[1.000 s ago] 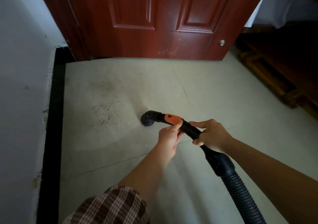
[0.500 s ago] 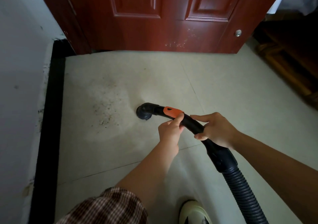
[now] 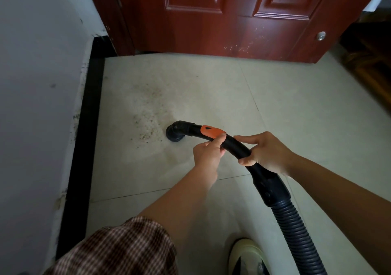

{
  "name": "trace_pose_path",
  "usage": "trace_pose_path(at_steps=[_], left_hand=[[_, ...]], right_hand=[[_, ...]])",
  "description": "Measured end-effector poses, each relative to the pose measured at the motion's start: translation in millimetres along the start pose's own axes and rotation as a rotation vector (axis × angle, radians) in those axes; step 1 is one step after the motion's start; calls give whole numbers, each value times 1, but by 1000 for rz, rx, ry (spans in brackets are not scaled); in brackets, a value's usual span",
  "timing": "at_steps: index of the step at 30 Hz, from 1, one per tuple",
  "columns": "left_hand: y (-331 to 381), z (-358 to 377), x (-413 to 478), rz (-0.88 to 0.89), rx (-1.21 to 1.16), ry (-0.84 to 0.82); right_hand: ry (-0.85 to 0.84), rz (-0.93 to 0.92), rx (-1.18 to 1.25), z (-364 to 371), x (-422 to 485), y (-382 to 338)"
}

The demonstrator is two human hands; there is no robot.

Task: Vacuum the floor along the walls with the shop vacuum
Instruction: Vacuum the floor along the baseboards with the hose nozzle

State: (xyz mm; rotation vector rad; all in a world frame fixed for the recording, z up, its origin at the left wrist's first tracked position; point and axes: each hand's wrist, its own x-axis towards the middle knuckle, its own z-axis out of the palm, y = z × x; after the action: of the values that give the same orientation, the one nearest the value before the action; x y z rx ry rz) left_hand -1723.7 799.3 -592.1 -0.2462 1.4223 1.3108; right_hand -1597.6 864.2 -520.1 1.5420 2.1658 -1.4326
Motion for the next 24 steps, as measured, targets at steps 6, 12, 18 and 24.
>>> trace_pose_path(at_steps=[6, 12, 18, 24], left_hand=[[7, -13, -6, -14, -28, -4], [18, -34, -3, -2, -43, 36], [25, -47, -5, 15, -68, 64], [32, -62, -14, 10, -118, 68]], right_hand=[[-13, -11, -9, 8, -4, -10], [-34, -38, 10, 26, 1, -25], [-61, -55, 16, 37, 6, -35], [-96, -58, 38, 48, 6, -44]])
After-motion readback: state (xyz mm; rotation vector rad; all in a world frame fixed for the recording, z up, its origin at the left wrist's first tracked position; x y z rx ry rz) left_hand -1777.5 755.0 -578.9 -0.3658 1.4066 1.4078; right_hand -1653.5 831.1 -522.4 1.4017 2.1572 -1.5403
